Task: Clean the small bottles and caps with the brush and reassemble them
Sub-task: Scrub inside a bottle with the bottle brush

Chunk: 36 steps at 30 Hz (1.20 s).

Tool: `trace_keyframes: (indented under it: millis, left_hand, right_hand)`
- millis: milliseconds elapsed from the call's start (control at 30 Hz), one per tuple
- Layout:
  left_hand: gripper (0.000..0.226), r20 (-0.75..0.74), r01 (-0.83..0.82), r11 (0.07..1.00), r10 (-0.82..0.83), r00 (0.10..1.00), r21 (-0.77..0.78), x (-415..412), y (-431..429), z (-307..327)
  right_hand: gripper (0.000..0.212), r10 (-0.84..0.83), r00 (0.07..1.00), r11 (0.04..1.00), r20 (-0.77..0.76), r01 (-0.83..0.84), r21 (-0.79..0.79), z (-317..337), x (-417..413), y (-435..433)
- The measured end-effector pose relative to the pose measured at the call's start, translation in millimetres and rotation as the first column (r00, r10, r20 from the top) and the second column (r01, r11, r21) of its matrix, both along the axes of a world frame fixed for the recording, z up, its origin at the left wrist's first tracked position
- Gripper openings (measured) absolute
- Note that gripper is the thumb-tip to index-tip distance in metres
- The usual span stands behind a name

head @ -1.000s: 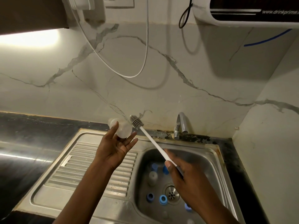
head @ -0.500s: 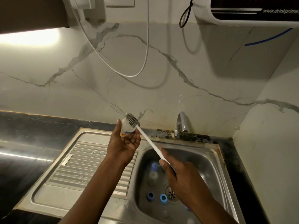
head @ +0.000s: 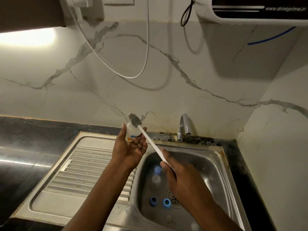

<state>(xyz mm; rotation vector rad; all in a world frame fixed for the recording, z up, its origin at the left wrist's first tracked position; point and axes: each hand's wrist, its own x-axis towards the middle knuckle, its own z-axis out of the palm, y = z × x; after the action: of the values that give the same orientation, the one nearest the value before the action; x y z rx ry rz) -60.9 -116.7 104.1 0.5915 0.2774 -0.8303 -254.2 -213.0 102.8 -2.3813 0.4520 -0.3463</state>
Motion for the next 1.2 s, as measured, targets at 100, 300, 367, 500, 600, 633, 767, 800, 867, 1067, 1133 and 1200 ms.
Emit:
trace_keyframes:
  millis: [100,300,367,500,600,633,767,800,867,1067,1133,1200]
  left_hand:
    - [0.062,-0.028,-0.046,0.998,0.045,0.999,-0.031,8,6,1]
    - [0.063,-0.013,-0.062,0.994,0.064,0.998,0.087,15,8,-5]
    - [0.062,0.007,-0.04,0.993,0.04,0.999,0.112,10,7,-6]
    - [0.066,0.04,0.047,0.993,-0.051,0.998,0.113,-2,2,-10]
    - [0.068,0.061,0.061,0.992,-0.068,0.996,0.11,-5,-1,-9]
    - [0.067,0.065,0.056,0.993,-0.063,0.996,0.106,-3,-1,-7]
    - [0.067,0.052,-0.013,0.993,0.006,0.999,0.118,14,5,3]
    - [0.067,0.05,-0.021,0.992,0.015,0.999,0.125,16,7,6]
    - [0.065,0.05,-0.015,0.991,0.009,0.999,0.131,17,8,7]
    - [0.066,0.066,0.124,0.98,-0.136,0.989,0.155,-1,4,-4]
    - [0.065,0.07,0.149,0.975,-0.162,0.984,0.165,-9,0,-5]
    - [0.064,0.072,0.141,0.975,-0.155,0.985,0.174,-11,-2,-5]
  right_hand:
    - [0.052,0.016,0.998,1.0,-0.065,-0.017,-0.012,-4,-6,2]
    - [0.051,-0.039,0.994,0.995,-0.107,0.029,-0.091,-9,-16,-12]
    - [0.051,-0.058,0.992,0.995,-0.111,0.049,-0.082,-7,-15,-13]
    - [0.052,-0.065,0.992,0.997,-0.106,0.06,-0.045,0,-5,-8]
    - [0.053,-0.043,0.996,0.997,-0.08,0.039,-0.061,4,-1,-4]
    - [0.053,-0.035,0.996,0.998,-0.077,0.03,-0.064,3,-1,-5]
    - [0.053,-0.008,0.996,0.997,-0.087,0.001,-0.076,2,-9,-5]
    - [0.053,-0.007,0.996,0.997,-0.094,0.0,-0.08,2,-12,-6]
    - [0.052,-0.021,0.994,0.997,-0.105,0.013,-0.079,1,-15,-10]
    - [0.051,-0.074,0.992,0.995,-0.099,0.067,-0.071,-4,-17,-24]
    - [0.051,-0.071,0.993,0.996,-0.093,0.065,-0.059,-6,-15,-23]
    - [0.051,-0.068,0.995,0.996,-0.077,0.064,-0.056,-6,-14,-20]
